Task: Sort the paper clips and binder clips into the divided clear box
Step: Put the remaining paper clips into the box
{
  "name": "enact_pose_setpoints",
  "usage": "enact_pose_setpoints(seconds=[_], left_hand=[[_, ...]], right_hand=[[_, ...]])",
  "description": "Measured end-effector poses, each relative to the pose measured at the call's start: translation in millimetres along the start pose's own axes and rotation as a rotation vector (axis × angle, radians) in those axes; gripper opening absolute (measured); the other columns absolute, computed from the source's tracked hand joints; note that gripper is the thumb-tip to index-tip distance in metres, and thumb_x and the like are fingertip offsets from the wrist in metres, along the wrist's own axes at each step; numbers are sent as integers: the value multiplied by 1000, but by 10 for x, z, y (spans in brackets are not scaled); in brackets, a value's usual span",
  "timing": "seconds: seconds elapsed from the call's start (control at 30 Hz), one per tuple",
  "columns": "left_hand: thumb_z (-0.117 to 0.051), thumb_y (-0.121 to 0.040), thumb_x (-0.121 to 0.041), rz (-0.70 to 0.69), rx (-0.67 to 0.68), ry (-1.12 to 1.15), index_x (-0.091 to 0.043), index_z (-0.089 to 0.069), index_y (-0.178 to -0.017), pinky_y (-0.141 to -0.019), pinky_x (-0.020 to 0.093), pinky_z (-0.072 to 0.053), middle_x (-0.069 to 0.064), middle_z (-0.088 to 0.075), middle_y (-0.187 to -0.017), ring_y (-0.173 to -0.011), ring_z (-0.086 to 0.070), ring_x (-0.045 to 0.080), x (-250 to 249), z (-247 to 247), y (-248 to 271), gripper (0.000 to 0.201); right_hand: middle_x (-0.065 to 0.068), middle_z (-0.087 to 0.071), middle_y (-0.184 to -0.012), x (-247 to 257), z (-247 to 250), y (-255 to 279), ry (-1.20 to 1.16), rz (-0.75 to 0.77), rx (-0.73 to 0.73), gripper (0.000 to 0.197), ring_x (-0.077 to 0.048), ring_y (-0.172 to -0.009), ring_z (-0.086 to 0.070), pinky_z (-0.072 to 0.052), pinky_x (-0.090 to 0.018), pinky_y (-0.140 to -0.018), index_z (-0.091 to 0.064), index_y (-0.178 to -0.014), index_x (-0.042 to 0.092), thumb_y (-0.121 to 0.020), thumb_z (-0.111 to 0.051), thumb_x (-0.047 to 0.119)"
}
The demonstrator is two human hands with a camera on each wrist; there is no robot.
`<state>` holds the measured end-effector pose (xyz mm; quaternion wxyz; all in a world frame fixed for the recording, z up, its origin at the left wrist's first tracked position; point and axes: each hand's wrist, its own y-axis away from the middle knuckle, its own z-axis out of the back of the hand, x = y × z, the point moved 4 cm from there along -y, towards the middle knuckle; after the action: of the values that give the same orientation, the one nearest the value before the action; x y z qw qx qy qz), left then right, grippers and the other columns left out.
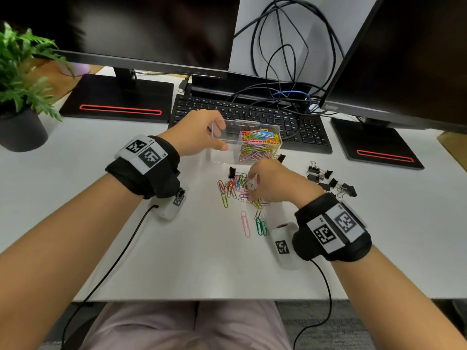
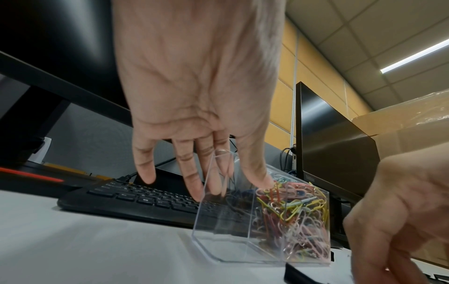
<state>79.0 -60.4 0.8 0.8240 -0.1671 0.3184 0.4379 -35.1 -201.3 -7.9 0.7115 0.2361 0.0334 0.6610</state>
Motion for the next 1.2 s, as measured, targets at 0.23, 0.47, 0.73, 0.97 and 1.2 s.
enact_pose_setpoints(seconds=[0.23, 0.47, 0.73, 0.97, 1.2], left_hand=[[-80, -78, -29, -2, 6, -1, -15, -59, -116, -81, 32, -50, 2, -65, -106, -94, -60, 22, -1, -5, -2, 45], [-79, -78, -30, -5, -1, -2, -17, -59, -115, -78, 29, -48, 1, -64, -105, -92, -59, 21, 7, 1, -3, 44], [-79, -78, -30, 0, 4, -3, -18, -59, -115, -83, 34, -51, -1, -63, -105, -93, -60, 21, 19, -6, -13, 44], [-81, -77, -28, -10, -2, 21, -16, -60, -113, -81, 33, -50, 1, -64, -104, -92, -60, 22, 16, 2, -10, 43], [-81, -76, -27, -15, -7, 31, -17, -60, -111, -79, 31, -49, -1, -63, -102, -85, -57, 17, 27, -1, -11, 42]], right_hand=[[5, -52, -96, 145, -6, 46, 13, 176, -39, 34, -13, -88, -47, -35, -23, -73, -67, -114, 17, -82, -74, 27], [6, -53, -103, 263, -73, 18, 63, 252, 94, 46, -14, -93, -51, -37, -21, -75, -61, -128, 20, -88, -56, -2], [1, -46, -88, 51, 74, 90, 7, -47, -82, 38, -18, -81, -47, -41, -30, -66, -51, -89, 11, -79, -74, 40], [4, -43, -73, 323, -53, -19, 66, -23, -27, 51, -20, -78, -48, -39, -31, -62, -38, -67, 19, -73, -74, 54], [-8, -42, -92, 402, -59, -105, 130, 47, -58, 17, -26, -85, -46, -36, -31, -70, -41, -80, 11, -89, -55, 7]])
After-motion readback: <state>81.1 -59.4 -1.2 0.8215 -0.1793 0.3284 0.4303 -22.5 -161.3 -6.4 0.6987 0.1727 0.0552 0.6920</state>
